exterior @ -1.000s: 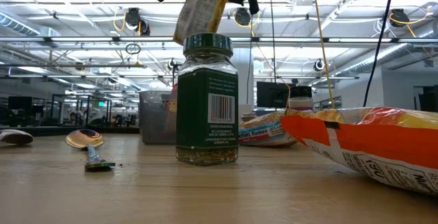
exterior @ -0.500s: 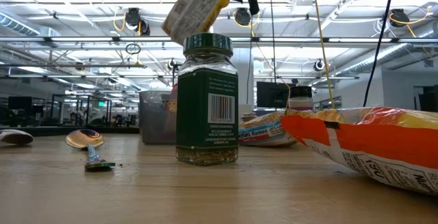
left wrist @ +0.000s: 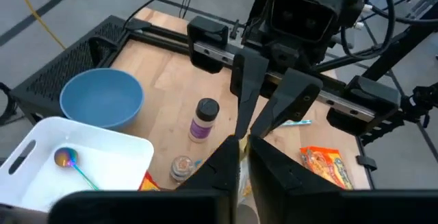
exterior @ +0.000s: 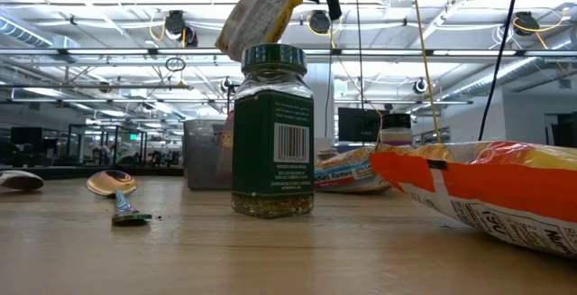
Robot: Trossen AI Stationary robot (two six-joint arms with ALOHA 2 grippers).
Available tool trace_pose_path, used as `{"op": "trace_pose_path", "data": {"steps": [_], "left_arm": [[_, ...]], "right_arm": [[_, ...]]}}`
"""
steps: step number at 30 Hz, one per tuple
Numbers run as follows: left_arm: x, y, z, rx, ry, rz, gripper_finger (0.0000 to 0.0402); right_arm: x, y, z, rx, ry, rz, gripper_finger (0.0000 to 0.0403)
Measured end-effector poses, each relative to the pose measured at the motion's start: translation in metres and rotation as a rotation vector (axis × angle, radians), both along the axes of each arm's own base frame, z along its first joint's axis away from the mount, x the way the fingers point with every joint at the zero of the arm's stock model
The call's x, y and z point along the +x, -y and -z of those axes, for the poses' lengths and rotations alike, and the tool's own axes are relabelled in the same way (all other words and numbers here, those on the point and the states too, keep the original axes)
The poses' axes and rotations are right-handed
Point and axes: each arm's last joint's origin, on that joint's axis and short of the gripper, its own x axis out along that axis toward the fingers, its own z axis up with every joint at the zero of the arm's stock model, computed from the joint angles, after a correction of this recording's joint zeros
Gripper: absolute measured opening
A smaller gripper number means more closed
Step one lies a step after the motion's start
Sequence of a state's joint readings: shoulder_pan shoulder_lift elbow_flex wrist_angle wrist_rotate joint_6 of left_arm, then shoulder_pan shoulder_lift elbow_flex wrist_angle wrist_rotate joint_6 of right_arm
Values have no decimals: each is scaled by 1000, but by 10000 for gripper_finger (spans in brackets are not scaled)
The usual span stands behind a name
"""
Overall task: Pick & Place Food Item
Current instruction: Put the yellow noodle pack into the bottom black bin
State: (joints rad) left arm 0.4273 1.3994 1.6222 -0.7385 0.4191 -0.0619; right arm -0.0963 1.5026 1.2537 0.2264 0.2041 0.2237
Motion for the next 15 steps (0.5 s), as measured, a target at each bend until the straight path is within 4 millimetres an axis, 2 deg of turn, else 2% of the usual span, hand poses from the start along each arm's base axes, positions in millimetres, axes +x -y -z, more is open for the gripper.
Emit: {"op": "trace_pose_path", "data": {"steps": [8, 15], "left_arm": [[-2, -11, -7, 24, 58, -40, 138], [-25, -22, -27, 69, 37, -89, 192]], "right_arm": [[-4, -2, -3, 7, -10, -73, 0], [-20, 11, -19, 43, 5, -126, 0]]}}
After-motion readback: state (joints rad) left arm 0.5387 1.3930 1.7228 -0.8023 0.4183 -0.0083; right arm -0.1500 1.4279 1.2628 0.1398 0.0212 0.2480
